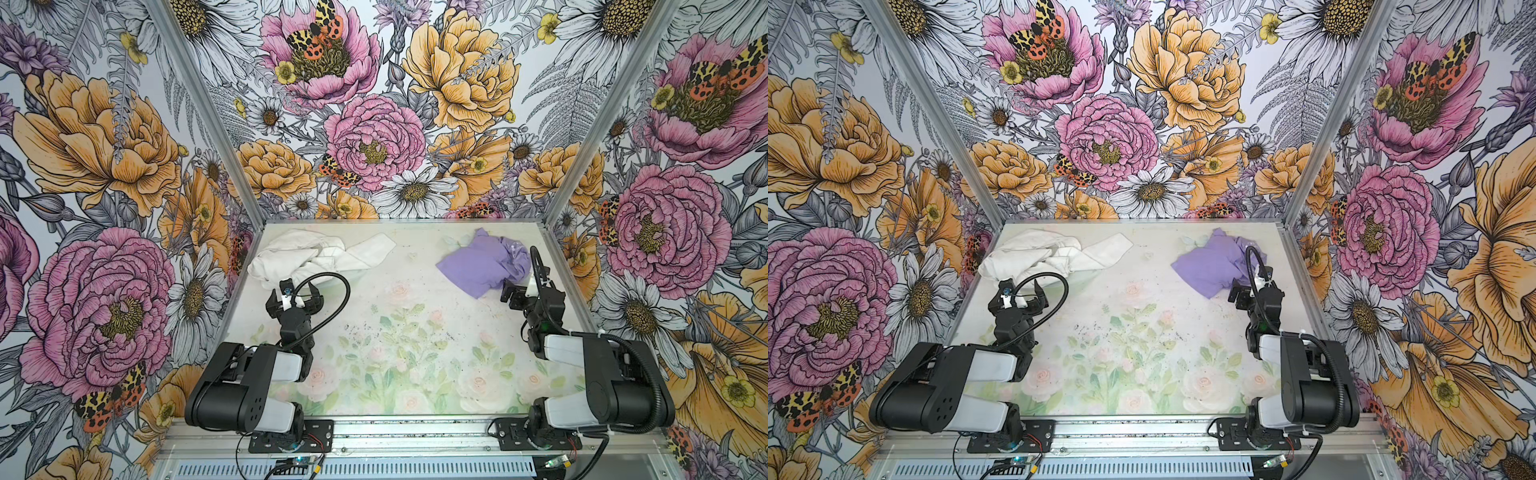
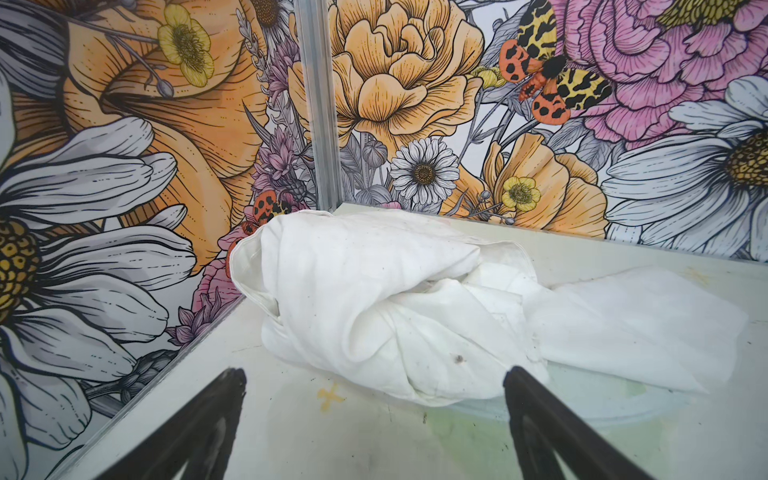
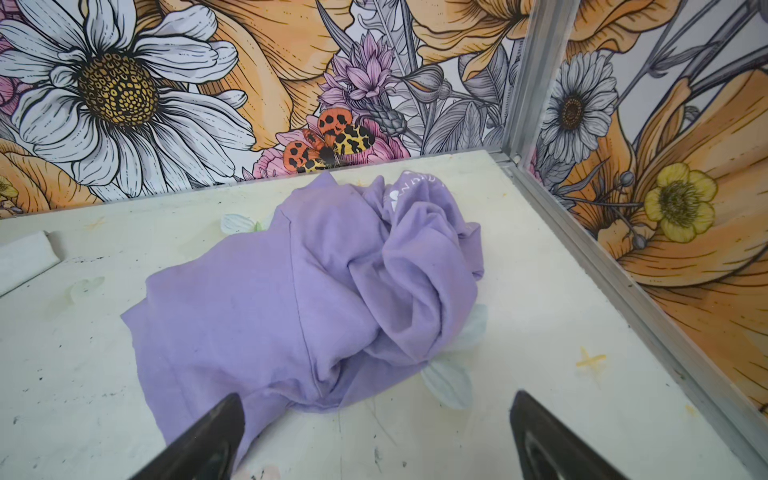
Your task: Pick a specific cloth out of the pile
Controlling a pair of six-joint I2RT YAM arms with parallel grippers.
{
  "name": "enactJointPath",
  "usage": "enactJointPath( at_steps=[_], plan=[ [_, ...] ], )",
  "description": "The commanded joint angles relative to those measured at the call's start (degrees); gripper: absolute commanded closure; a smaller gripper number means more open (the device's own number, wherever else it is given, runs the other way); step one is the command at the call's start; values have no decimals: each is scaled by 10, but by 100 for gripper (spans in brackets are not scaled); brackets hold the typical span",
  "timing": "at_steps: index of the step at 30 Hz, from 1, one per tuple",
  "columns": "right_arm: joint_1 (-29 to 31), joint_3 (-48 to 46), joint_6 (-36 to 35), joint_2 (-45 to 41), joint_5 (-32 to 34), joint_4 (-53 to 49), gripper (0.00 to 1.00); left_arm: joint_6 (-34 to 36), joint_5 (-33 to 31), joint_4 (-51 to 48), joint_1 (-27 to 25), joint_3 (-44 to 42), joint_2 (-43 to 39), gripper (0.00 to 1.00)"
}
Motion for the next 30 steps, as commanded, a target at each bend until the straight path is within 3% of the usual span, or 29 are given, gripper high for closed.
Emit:
enactJointPath(
  at_steps=[1, 5, 7, 11, 14, 17, 30],
  plan=[
    [1, -13, -12, 37, -12, 108, 1, -3, 56, 63, 14, 8, 34, 1],
    [9, 12, -21, 44, -7, 70, 0, 3, 109, 16, 27, 51, 68, 1],
    [12, 16, -25, 41, -1, 59, 0, -3, 110, -75, 28, 75, 44, 1],
    [15, 18, -26, 41, 1, 54, 0, -17, 105, -119, 37, 104, 49, 1],
    [19, 20, -26, 40, 14, 49, 0, -30, 98, -118, 45, 104, 50, 1],
    [31, 11, -21, 37, 70, 61, 0, -27, 100, -115, 44, 104, 51, 1],
    [30, 10, -21, 39, 71, 63, 0, -24, 122, -121, 47, 107, 51, 1]
  ],
)
